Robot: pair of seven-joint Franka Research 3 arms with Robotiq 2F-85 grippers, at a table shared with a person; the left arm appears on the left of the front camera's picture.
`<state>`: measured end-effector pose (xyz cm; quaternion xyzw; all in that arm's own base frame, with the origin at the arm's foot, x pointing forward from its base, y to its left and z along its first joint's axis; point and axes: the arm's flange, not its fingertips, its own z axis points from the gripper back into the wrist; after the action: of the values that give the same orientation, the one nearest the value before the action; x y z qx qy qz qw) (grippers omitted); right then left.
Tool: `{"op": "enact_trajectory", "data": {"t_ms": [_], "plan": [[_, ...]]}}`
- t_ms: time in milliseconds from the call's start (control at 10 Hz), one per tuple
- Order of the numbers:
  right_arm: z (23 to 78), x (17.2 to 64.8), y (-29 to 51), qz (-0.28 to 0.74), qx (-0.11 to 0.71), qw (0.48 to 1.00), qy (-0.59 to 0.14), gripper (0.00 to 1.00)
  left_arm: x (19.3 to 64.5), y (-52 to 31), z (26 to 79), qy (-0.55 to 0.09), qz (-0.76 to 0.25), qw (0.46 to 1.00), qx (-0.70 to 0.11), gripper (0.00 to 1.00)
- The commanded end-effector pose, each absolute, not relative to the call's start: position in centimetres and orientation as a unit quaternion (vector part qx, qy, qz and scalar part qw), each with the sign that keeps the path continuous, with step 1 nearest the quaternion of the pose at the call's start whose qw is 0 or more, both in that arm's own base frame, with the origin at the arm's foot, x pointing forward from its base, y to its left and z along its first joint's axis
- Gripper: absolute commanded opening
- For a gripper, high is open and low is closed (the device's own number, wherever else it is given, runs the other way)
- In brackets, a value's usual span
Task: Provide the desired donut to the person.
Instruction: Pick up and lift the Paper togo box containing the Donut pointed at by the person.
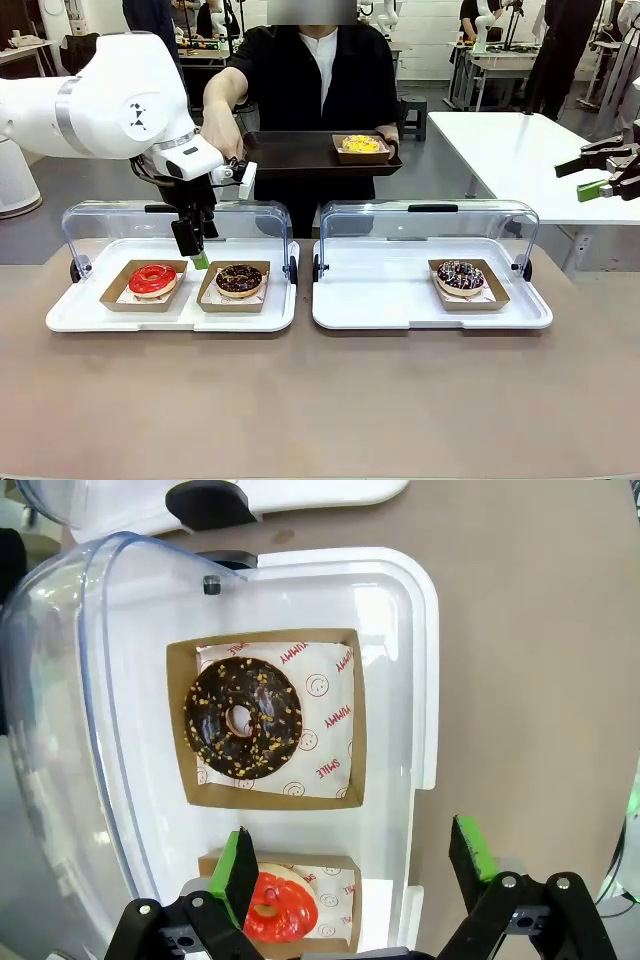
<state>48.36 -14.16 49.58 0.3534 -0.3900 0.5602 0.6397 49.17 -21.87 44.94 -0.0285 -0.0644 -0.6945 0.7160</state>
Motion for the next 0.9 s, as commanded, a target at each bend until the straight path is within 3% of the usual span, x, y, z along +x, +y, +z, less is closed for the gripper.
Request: {"op": "enact_trajectory", "data": {"t_ms": [0, 500, 800], "plan": [[49.6, 48.3, -14.0, 0.560, 0.356, 0.638, -0.391, 1.00, 49.3, -21.9, 44.6, -0.060, -0.697, 0.714, -0.023, 1.00], [49.6, 48.3, -14.0, 0.560, 0.356, 0.638, -0.391, 1.00, 49.2, -21.9, 44.6, -0.061, -0.695, 0.716, -0.029, 1.00], [49.6, 48.3, -14.0, 0.560, 0.356, 0.638, -0.391, 1.00, 49.6, -22.3, 41.6, -0.072, -0.712, 0.698, 0.004, 1.00]]}}
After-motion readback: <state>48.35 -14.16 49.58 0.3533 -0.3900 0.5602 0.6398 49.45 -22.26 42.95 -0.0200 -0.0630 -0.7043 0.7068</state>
